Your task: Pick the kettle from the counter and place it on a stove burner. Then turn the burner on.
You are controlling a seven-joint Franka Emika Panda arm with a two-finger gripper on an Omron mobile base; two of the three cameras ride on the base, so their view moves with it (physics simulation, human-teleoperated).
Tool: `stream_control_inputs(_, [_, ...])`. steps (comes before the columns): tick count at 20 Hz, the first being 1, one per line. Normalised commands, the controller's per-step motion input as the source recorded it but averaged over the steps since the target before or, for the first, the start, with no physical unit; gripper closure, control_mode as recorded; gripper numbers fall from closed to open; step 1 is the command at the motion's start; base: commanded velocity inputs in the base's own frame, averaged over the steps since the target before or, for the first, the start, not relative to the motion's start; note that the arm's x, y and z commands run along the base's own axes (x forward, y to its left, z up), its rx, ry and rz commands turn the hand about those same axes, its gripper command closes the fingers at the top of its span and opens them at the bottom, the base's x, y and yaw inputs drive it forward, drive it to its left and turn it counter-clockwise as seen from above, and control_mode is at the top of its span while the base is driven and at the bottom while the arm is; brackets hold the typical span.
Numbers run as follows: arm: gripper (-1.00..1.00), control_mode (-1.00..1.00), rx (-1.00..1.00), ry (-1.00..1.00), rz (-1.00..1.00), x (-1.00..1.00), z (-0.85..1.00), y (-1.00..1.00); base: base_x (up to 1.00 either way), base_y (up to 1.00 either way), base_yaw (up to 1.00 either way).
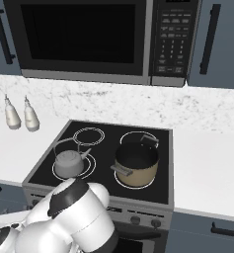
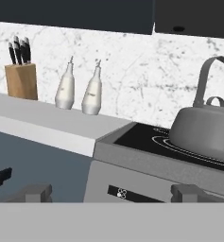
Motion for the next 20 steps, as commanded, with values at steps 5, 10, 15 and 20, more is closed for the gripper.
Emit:
stream_control_inputs(5, [-1.0,-1.0,0.0,0.0,0.03,0.24,-0.03,-0.08,0.0,0.0,0.0])
stream_control_inputs(10, [-1.0,-1.0,0.01,-0.04,0.0,0.11,0.0,-0.34,0.0,0.0,0.0])
stream_control_inputs(15, [-1.0,-1.0,0.01,-0.02,0.0,0.28,-0.04,-0.28,0.0,0.0,0.0])
stream_control_inputs(20, [-1.0,-1.0,0.0,0.0,0.0,0.39,-0.02,-0.04,0.0,0.0,0.0])
